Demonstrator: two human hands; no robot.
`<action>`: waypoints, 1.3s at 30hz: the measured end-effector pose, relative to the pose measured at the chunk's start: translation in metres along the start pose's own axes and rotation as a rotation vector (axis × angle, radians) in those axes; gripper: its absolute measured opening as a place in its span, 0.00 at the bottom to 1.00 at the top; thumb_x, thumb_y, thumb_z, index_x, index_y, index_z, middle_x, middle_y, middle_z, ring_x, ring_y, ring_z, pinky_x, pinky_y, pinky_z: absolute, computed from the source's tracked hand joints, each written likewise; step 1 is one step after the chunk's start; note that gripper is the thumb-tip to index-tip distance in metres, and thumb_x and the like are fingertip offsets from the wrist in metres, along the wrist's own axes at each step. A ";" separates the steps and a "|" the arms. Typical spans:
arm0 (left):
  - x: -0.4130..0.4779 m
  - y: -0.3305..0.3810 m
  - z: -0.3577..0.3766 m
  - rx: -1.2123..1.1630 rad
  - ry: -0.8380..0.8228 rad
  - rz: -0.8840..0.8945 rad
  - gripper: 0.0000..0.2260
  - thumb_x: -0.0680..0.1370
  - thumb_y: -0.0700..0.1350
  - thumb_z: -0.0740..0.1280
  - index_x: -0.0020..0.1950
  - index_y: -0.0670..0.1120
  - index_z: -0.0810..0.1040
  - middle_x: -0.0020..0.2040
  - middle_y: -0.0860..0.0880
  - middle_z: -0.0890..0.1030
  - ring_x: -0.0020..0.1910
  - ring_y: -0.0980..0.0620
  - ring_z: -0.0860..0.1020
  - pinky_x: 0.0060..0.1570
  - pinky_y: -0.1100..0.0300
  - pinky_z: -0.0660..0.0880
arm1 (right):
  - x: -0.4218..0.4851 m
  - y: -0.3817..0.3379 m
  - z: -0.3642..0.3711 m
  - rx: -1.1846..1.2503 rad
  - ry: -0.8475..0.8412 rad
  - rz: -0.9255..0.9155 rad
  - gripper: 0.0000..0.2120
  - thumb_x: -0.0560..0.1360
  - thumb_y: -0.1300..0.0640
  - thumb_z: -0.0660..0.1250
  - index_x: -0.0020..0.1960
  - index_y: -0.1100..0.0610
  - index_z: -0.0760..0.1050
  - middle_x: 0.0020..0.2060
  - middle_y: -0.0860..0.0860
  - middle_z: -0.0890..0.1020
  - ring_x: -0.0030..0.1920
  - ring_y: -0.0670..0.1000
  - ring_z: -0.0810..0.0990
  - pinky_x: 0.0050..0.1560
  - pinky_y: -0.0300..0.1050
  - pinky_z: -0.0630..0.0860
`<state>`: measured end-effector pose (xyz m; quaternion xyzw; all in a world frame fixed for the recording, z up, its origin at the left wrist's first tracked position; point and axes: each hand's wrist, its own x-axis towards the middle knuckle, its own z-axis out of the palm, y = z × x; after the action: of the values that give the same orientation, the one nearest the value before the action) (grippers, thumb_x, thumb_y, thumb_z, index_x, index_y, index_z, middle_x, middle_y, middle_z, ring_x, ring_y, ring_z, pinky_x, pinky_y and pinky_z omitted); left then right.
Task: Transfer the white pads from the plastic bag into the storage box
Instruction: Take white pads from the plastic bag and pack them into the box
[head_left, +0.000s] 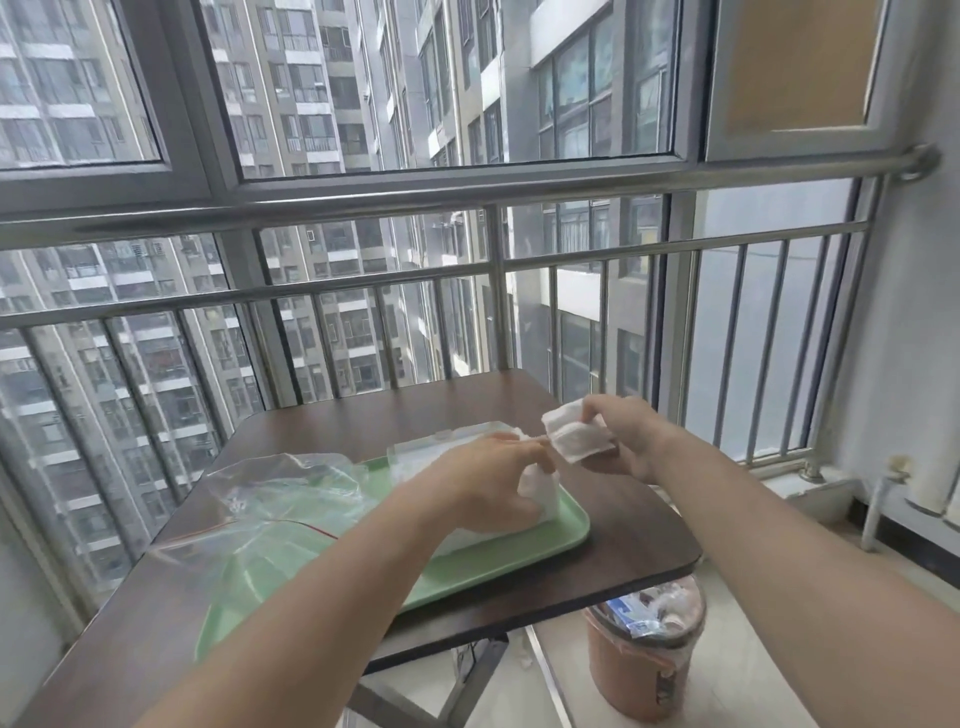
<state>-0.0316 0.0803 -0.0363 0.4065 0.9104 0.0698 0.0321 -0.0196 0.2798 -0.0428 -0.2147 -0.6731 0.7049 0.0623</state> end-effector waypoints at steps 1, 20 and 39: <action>0.001 0.000 0.001 -0.007 0.009 -0.008 0.24 0.69 0.52 0.62 0.66 0.61 0.71 0.71 0.54 0.72 0.70 0.50 0.69 0.66 0.49 0.70 | 0.001 -0.001 0.000 0.005 -0.011 0.015 0.21 0.70 0.62 0.63 0.63 0.60 0.71 0.57 0.64 0.78 0.43 0.60 0.81 0.34 0.47 0.81; -0.004 -0.013 0.013 -0.019 0.101 -0.045 0.18 0.74 0.54 0.66 0.64 0.63 0.78 0.56 0.48 0.82 0.53 0.46 0.79 0.54 0.53 0.76 | -0.007 0.003 0.014 -0.400 -0.320 -0.084 0.09 0.79 0.55 0.67 0.55 0.60 0.76 0.43 0.53 0.82 0.37 0.49 0.79 0.34 0.42 0.76; -0.010 -0.031 0.006 -0.105 0.020 -0.140 0.15 0.70 0.54 0.67 0.55 0.56 0.70 0.52 0.53 0.79 0.48 0.49 0.78 0.52 0.50 0.77 | -0.024 -0.006 0.044 -1.325 -0.149 -0.570 0.16 0.74 0.53 0.68 0.60 0.53 0.70 0.53 0.52 0.76 0.42 0.51 0.75 0.32 0.39 0.67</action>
<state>-0.0467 0.0532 -0.0471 0.3390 0.9320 0.1189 0.0493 -0.0166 0.2303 -0.0317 0.0248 -0.9912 0.1182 0.0544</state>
